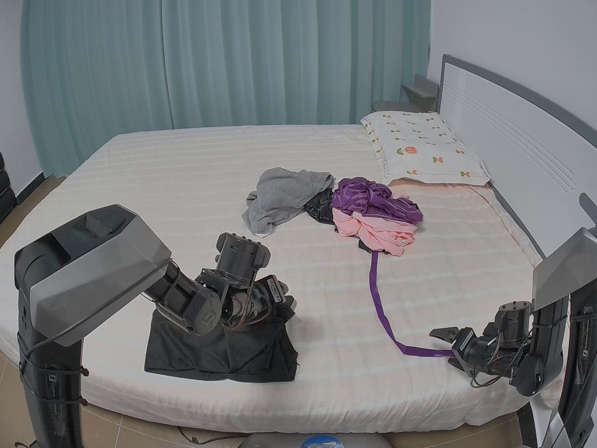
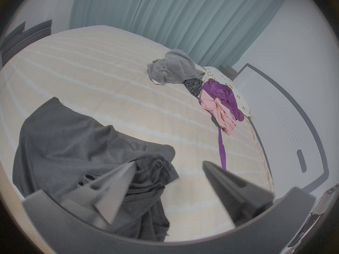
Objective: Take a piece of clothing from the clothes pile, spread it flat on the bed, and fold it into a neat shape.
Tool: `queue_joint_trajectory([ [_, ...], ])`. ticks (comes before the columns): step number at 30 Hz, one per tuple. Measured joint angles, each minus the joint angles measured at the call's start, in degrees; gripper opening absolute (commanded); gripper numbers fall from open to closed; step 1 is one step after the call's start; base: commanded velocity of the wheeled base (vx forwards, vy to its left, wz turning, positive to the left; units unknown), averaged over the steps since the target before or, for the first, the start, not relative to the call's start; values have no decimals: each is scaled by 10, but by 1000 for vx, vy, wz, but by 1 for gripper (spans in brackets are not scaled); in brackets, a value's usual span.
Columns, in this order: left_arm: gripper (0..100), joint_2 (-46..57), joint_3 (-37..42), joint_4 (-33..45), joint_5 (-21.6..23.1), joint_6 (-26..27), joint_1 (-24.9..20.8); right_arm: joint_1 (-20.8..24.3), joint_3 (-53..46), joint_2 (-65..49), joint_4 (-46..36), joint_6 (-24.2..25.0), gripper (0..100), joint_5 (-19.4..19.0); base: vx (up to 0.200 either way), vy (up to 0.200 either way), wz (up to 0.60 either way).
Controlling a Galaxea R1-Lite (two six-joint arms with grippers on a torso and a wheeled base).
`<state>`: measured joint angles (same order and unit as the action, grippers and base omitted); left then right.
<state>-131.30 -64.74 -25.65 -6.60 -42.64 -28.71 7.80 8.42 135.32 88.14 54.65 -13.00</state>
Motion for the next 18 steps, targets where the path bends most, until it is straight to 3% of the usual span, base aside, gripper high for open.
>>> queue_joint_trajectory([
  [8,100,10,-3,2,1,-30,-3,0,0,0,0,0,100,0,0,0,0],
  [18,100,79,87,-18,35,-84,74,0,0,0,0,1,100,1,0,0,0],
])
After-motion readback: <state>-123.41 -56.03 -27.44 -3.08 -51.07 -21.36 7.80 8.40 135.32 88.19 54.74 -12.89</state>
